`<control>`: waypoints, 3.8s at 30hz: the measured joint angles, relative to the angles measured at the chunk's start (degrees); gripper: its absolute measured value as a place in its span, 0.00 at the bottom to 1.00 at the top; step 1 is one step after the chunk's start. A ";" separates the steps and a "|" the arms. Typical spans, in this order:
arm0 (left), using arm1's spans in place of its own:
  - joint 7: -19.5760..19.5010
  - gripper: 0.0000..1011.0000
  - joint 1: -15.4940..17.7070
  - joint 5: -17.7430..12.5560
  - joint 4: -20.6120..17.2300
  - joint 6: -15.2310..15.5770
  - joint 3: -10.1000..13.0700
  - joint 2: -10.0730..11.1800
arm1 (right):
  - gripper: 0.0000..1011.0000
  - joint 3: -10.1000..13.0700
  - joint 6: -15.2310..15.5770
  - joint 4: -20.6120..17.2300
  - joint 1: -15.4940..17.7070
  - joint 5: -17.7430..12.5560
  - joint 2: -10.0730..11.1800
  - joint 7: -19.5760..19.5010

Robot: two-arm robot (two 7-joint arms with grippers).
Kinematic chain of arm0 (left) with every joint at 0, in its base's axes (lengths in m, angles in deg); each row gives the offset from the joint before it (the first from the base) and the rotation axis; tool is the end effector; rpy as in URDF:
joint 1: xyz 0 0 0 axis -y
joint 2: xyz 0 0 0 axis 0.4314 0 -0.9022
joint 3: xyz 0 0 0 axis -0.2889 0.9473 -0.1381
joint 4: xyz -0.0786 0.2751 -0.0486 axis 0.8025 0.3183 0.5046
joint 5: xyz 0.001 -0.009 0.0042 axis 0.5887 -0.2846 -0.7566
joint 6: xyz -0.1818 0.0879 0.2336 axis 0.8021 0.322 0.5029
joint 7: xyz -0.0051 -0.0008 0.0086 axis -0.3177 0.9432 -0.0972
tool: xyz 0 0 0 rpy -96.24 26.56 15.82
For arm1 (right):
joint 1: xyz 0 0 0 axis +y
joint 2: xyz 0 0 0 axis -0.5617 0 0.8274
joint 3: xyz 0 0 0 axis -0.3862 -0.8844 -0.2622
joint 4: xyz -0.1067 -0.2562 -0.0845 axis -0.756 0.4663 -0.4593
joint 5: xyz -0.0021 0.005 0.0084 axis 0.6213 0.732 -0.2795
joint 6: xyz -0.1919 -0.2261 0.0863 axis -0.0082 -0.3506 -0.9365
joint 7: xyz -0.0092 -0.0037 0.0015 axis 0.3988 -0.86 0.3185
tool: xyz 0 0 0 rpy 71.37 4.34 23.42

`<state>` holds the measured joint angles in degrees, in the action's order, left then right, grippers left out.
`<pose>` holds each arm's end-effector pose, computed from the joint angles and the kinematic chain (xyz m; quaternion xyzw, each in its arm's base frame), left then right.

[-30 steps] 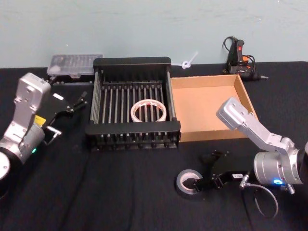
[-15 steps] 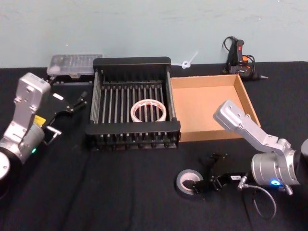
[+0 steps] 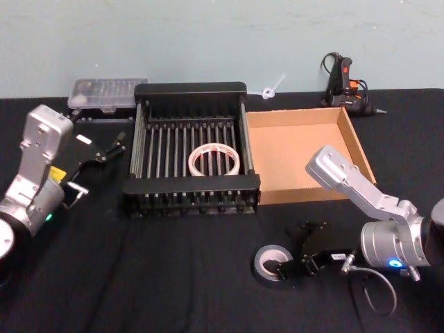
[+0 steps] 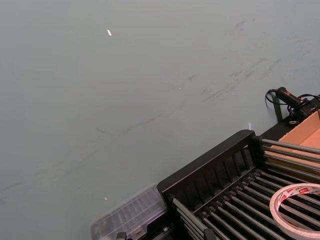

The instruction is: Pick up the white tape and place it into the black box , Pick up the silver tape and place it into the brown box.

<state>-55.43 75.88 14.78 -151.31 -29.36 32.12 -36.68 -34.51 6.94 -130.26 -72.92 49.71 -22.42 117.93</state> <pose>0.3581 0.0826 -0.3023 0.1415 -0.1325 0.5799 0.7913 0.3486 -0.0252 -0.2504 -0.3359 0.1351 -0.2538 0.8970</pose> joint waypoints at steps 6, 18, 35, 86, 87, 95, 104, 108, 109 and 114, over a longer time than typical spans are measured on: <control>0.00 0.99 0.00 0.00 0.00 0.00 0.00 0.00 | 0.99 0.04 0.00 -0.06 0.05 0.00 0.02 -0.03; 0.00 0.99 0.00 0.00 0.00 0.00 0.00 0.00 | 0.92 0.11 0.00 -0.12 0.12 -0.02 0.08 -0.09; 0.00 0.99 0.00 0.00 0.00 0.00 0.00 0.00 | 0.44 0.15 -0.02 -0.18 0.14 -0.04 0.09 -0.14; 0.00 0.99 0.00 0.00 0.00 0.00 0.00 0.00 | 0.17 9.15 -4.46 3.39 -1.82 -3.03 -3.87 -9.60; 0.00 0.99 0.00 0.00 0.00 0.00 0.00 0.00 | 0.17 9.33 -4.58 4.20 -2.38 -2.57 -4.41 -10.12; 0.00 0.99 0.00 0.00 0.00 0.00 0.00 0.00 | 0.17 9.84 -5.56 9.30 -5.51 -0.21 -7.60 -11.64; 0.00 0.99 0.00 0.00 0.00 0.00 0.00 0.00 | 0.17 9.27 -6.09 15.10 -8.63 2.03 -10.84 -11.73; 0.00 0.99 0.00 0.00 0.00 0.00 0.00 0.00 | 0.17 8.91 -6.02 18.05 -9.96 3.22 -12.28 -11.70; 0.00 0.99 0.00 0.00 -0.01 0.00 0.00 0.00 | 0.17 8.90 -5.99 18.53 -10.14 3.41 -12.48 -11.71; 0.00 0.99 0.00 0.00 0.00 0.00 0.00 0.00 | 0.17 8.90 -5.90 21.13 -11.01 4.45 -13.68 -11.81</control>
<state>-55.43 75.88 14.78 -151.31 -29.36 32.13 -36.68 -25.62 1.04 -109.13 -83.94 54.16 -36.11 106.12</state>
